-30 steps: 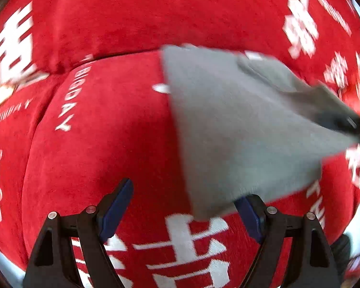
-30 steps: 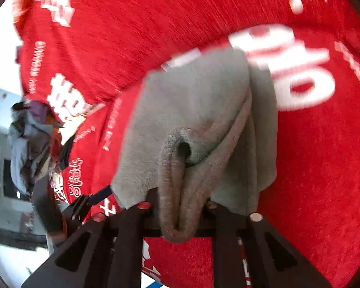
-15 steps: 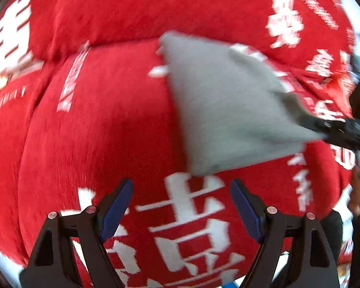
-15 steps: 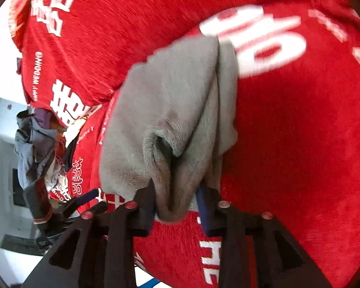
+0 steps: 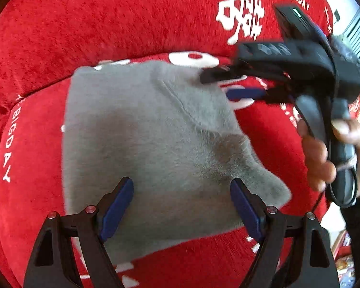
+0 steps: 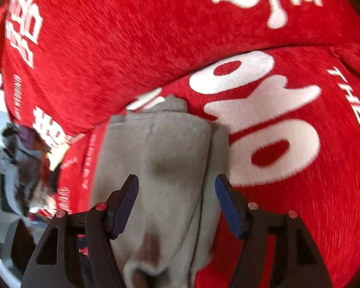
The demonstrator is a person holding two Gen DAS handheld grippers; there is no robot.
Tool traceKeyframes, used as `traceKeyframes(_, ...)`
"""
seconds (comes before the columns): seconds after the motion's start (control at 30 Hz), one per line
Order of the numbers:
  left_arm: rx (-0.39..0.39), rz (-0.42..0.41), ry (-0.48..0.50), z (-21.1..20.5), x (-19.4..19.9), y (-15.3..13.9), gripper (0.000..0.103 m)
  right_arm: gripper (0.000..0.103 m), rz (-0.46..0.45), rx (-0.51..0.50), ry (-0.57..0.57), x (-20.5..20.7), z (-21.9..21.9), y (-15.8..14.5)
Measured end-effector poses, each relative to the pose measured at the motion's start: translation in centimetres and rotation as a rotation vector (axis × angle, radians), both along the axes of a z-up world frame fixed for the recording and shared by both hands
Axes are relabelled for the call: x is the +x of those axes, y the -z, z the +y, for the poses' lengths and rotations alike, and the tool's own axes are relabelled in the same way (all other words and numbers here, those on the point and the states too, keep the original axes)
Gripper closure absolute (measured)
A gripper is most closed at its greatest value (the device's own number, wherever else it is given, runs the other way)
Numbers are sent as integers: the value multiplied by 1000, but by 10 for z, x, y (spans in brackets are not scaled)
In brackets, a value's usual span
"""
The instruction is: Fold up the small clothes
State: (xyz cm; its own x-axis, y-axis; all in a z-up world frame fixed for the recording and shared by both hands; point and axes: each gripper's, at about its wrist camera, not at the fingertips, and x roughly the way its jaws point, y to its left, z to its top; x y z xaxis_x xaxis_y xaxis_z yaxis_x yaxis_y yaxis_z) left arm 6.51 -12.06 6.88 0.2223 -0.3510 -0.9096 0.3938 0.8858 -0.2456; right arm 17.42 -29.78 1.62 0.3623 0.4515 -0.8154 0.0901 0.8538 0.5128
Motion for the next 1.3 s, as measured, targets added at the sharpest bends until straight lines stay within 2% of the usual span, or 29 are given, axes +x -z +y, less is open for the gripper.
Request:
traceKeyframes(0.03,11,-17,4,-4,-3,1,19,46,-9,-19,-18,5,4,4)
traceKeyframes(0.07,13,-29,15,-8,-5,1,19,77,-20,-48,-50,10,10,6)
traceKeyframes(0.1,7,-29,26,-10,-6,1,19,84,-18,-91,-91,15,18,9)
traceKeyframes(0.13,0,-23,39,-14,-6,2,19,86,-27,-118,-113,16,23,8)
traceKeyframes(0.23,-31,0,69,-23,-6,5,19,94,-185,-122,-183,8,30,-23)
traceKeyframes(0.27,-17,-5,76,-26,-7,6,19,94,-223,-138,-184,7,28,-28)
traceKeyframes(0.3,-3,-14,86,-31,-8,8,19,94,-213,-174,-172,10,23,-25)
traceKeyframes(0.37,23,-28,103,-40,-10,9,19,94,-133,-224,-153,19,15,-5)
traceKeyframes(0.4,42,-36,109,-44,-12,9,19,94,-99,-230,-157,21,13,8)
traceKeyframes(0.43,56,-43,114,-47,-13,10,14,94,-91,-232,-166,21,14,14)
traceKeyframes(0.53,56,-47,121,-46,-16,9,11,89,-95,-203,-138,17,10,13)
traceKeyframes(0.57,55,-39,122,-45,-16,8,11,83,-79,-183,-123,16,6,11)
traceKeyframes(0.63,1,7,112,-32,-15,-5,11,76,-77,-180,-79,10,-4,2)
traceKeyframes(0.7,-104,13,73,-4,-18,-28,11,76,-117,-205,-55,-9,-7,-18)
traceKeyframes(0.77,-149,-14,38,18,-21,-40,11,74,-187,-184,-87,-34,-5,-39)
traceKeyframes(0.8,-155,-24,11,34,-21,-44,11,72,-228,-156,-139,-53,2,-51)
traceKeyframes(0.83,-146,-32,-21,49,-19,-44,11,66,-246,-144,-172,-63,6,-57)
traceKeyframes(0.87,-132,-31,-58,63,-16,-41,11,56,-270,-140,-223,-77,18,-63)
traceKeyframes(0.93,-111,9,-144,83,-5,-25,11,45,-289,-149,-271,-91,39,-63)
traceKeyframes(1.03,-107,91,-232,98,11,5,11,45,-246,-145,-320,-94,57,-43)
traceKeyframes(1.13,-7,171,-228,95,12,40,11,48,-171,-211,-307,-91,59,-10)
traceKeyframes(1.2,-38,186,-227,101,6,42,11,50,-163,-174,-270,-93,47,-5)
traceKeyframes(1.3,-65,136,-216,109,5,22,11,49,-153,-167,-234,-99,35,-26)
